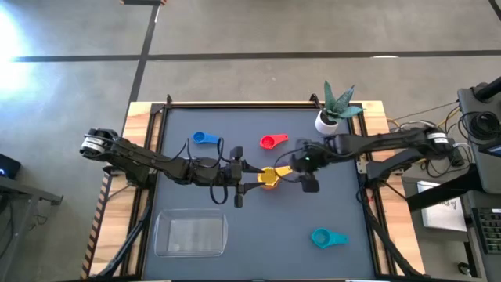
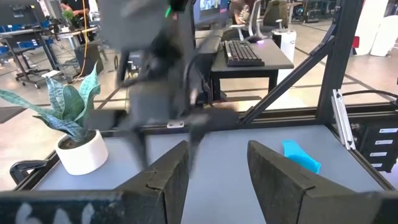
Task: Nest measuring cups in basket
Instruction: Stack the light blue measuring cup on top of the yellow measuring cup
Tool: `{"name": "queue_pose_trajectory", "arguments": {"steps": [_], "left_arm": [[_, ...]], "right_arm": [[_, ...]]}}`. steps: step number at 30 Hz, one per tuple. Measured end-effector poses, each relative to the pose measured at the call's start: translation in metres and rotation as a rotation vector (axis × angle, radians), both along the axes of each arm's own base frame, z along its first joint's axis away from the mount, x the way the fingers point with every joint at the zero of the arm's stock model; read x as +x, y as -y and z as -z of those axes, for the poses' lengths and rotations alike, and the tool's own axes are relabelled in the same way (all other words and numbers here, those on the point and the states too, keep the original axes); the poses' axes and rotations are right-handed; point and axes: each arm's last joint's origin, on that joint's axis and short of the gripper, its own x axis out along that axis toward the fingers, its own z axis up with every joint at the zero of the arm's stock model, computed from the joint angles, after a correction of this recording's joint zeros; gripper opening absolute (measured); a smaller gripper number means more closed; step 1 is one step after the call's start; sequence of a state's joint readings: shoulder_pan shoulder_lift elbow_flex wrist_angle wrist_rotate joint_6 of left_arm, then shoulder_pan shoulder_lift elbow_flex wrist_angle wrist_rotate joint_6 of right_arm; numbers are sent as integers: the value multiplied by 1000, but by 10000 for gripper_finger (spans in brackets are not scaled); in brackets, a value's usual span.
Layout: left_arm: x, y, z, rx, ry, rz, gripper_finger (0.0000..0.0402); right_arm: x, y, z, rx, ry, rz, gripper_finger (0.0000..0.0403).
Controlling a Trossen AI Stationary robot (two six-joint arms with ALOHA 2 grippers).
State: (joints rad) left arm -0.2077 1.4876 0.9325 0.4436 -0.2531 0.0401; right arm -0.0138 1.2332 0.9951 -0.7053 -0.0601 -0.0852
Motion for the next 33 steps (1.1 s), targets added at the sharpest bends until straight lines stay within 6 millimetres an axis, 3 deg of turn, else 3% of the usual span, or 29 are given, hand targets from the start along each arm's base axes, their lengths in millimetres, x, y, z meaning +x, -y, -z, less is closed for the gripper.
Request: {"name": "queue_pose_trajectory", "arguments": {"steps": [3,5,14,20,24,29,33], "left_arm": [[0,0,0,0,-1,0,145],[0,0,0,0,-1,0,145],[0,0,0,-15,0,-4,145],[0,0,0,-26,2,-6,145],[0,0,0,-27,2,-6,145],[0,0,0,-37,-3,-6,145],[0,0,2,-39,-8,-7,145]], "right_arm": [[-14,-20,-13,217,12,9,250],[-24,-41,-18,267,3,-6,248],[-69,-129,-18,163,-54,3,235],[-87,-172,0,122,-145,23,235],[-94,-190,15,128,-221,85,235],[-105,-197,27,141,-360,206,237],[-108,-205,33,153,-370,273,257]]}}
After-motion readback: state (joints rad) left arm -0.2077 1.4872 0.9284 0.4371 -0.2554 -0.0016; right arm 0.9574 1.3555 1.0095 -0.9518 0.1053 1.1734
